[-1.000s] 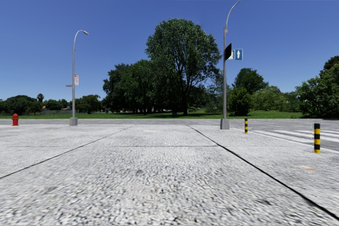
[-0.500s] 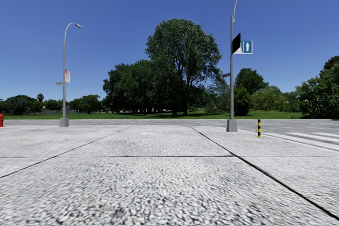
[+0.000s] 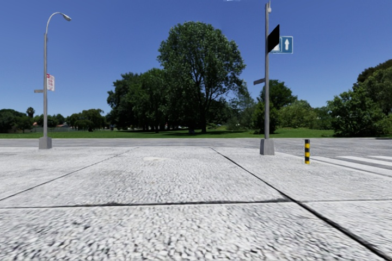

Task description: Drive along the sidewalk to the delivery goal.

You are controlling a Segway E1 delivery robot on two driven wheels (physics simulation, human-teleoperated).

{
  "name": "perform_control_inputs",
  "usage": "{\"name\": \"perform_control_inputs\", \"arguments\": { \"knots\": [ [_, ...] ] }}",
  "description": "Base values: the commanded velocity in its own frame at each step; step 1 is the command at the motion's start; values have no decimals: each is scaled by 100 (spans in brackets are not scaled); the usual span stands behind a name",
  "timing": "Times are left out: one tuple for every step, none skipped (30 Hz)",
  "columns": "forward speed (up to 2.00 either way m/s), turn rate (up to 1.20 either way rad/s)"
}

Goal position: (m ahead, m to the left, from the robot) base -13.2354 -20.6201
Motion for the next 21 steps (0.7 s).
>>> {"name": "perform_control_inputs", "arguments": {
  "knots": [
    [200, -77],
    [200, -77],
    [200, -77],
    [200, -77],
    [200, -77],
    [200, -77],
    [200, -77],
    [200, -77],
    [200, -77],
    [200, -77],
    [200, -77],
    [200, -76],
    [200, -74],
    [200, -72],
    [200, -72],
    [200, -71],
    [200, -69],
    [200, -66],
    [200, -65],
    [200, -65],
    [200, -65]
  ]
}}
